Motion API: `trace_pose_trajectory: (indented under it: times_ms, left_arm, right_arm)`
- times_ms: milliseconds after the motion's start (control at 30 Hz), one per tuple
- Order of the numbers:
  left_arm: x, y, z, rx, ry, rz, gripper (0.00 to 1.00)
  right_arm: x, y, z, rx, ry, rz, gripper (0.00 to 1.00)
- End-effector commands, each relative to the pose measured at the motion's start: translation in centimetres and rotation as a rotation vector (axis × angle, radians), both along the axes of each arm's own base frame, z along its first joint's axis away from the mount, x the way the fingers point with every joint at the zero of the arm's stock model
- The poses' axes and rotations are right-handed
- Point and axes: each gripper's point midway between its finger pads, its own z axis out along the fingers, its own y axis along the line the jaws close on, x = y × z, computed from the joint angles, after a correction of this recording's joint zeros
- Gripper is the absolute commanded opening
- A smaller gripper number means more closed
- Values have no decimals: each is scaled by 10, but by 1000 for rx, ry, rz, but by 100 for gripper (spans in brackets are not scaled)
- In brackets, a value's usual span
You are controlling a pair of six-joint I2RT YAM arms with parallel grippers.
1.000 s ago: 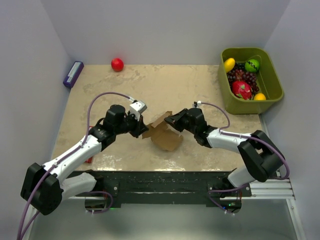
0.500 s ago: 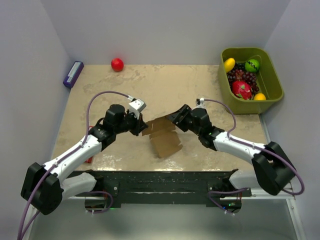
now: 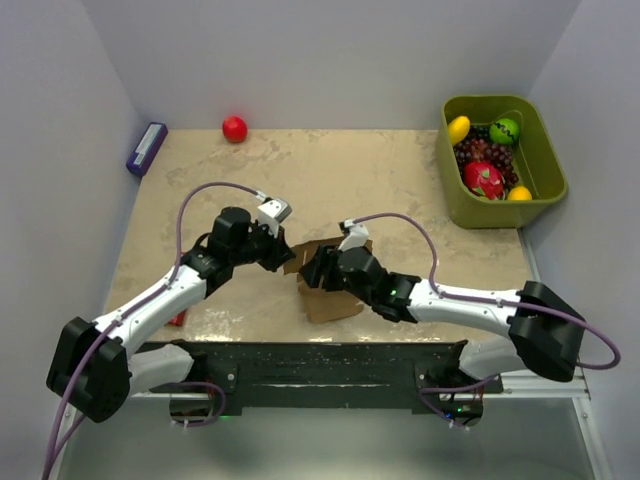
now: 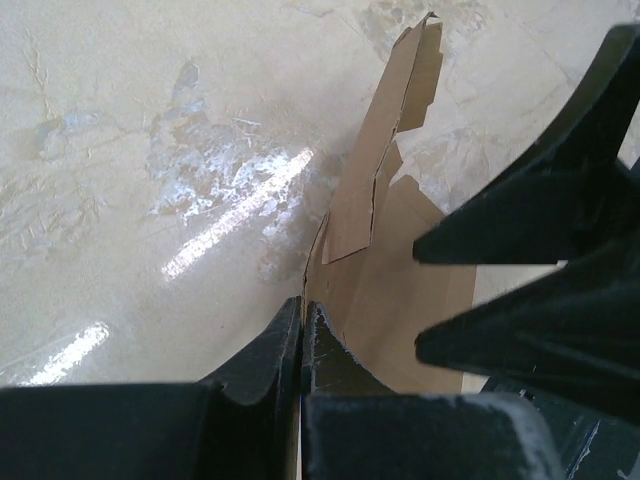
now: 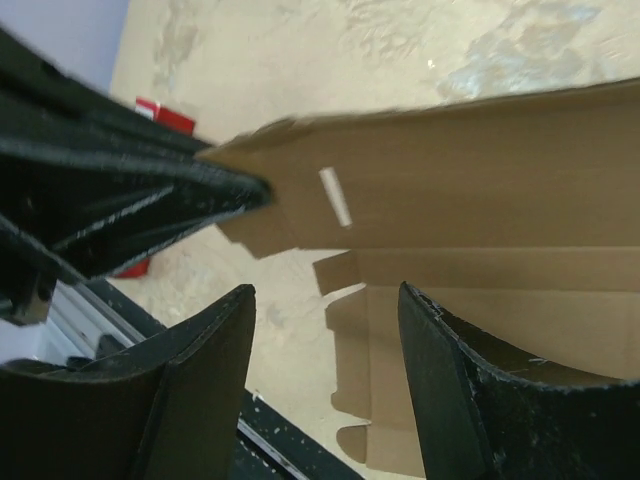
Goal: Fold the paper box
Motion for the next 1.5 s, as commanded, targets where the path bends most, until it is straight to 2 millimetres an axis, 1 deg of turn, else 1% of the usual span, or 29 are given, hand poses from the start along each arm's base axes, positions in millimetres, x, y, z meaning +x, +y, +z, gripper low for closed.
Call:
trace_pose_trajectory:
  times_ms: [0,67,100,133,167,200,233,267,300,333,367,400,433,467,567,700,767,833,867,900,933,1033,1067,1167,1333,1367,1400,1433,1467]
  left_arm:
    - [8,-8,21,-70,-22,-17,0]
    - [8,-7,21,-75,-17,-14,0]
    - [7,-8,22,-79,-17,-17,0]
    - [8,-7,22,-79,-16,-16,0]
    - [8,-7,22,-81,-16,-17,0]
    - [8,-7,22,-82,-17,-18,0]
    - [8,-7,22,-82,-14,-16,0]
    - [8,-7,23,-82,-17,-17,0]
    - [8,-6,24,-83,-19,-15,0]
    - [8,-7,23,-83,-18,-17,0]
    - [7,-7,24,-85,-18,-17,0]
    - [7,-7,24,-85,-17,-19,0]
    - [7,-7,24,-85,-19,-19,0]
    - [7,-7,24,-85,-19,-18,0]
    - [7,-7,24,-85,-19,-19,0]
    - [8,-6,23,-81,-20,-17,0]
    - [8,-6,23,-79,-20,-16,0]
    - [8,-6,23,-77,-22,-15,0]
    - [8,-5,23,-76,-22,-16,0]
    - [8,-5,22,-75,-20,-16,0]
    - [8,-6,22,-76,-20,-17,0]
    - [8,-6,23,-76,-23,-20,0]
    - [7,-6,23,-76,-24,-22,0]
    - [7,-6,21,-73,-22,-28,0]
    - [4,-8,20,-74,-23,-53,0]
    - [2,-8,20,-76,-21,-60,0]
    - [2,-8,20,-75,-23,-65,0]
    - [2,-9,21,-77,-27,-72,0]
    - [0,-11,21,-83,-26,-82,0]
  right_arm:
    - [7,12,14,-77,-96,-47,61]
    - [8,19,17,-91,-118,-55,61]
    - [4,23,8,-124,-112,-46,61]
    - [6,22,4,-148,-114,-70,61]
    - [7,26,5,-156,-116,-77,61]
    - [6,26,-8,-201,-100,-79,61]
    - [7,27,-10,-210,-98,-88,61]
    - [10,29,-7,-212,-103,-99,61]
    - [9,29,-12,-235,-98,-102,61]
    - [10,29,-18,-258,-93,-109,59]
    - [14,30,-15,-266,-101,-133,58]
    - [13,28,-19,-292,-95,-135,55]
    - [16,32,-18,-289,-98,-143,54]
    - [15,29,-21,-311,-93,-146,54]
    - [16,31,-25,-322,-90,-146,51]
    - [15,28,-32,-348,-74,-155,45]
    - [15,24,-34,-354,-69,-167,42]
    - [14,22,-31,-344,-69,-172,40]
    - [13,19,-33,-347,-67,-172,38]
    - [13,19,-28,-329,-73,-173,38]
    - [12,18,-27,-324,-73,-171,37]
    - [10,14,-30,-319,-73,-170,31]
    - [11,13,-31,-320,-71,-172,27]
    - [9,11,-32,-326,-68,-172,21]
    - [11,1,-37,-325,-63,-175,18]
    - [16,1,-33,-296,-69,-184,18]
    - [16,2,-34,-282,-61,-150,18]
    - [15,-4,-38,-269,-54,-137,18]
    - [25,-3,-31,-204,-64,-131,19]
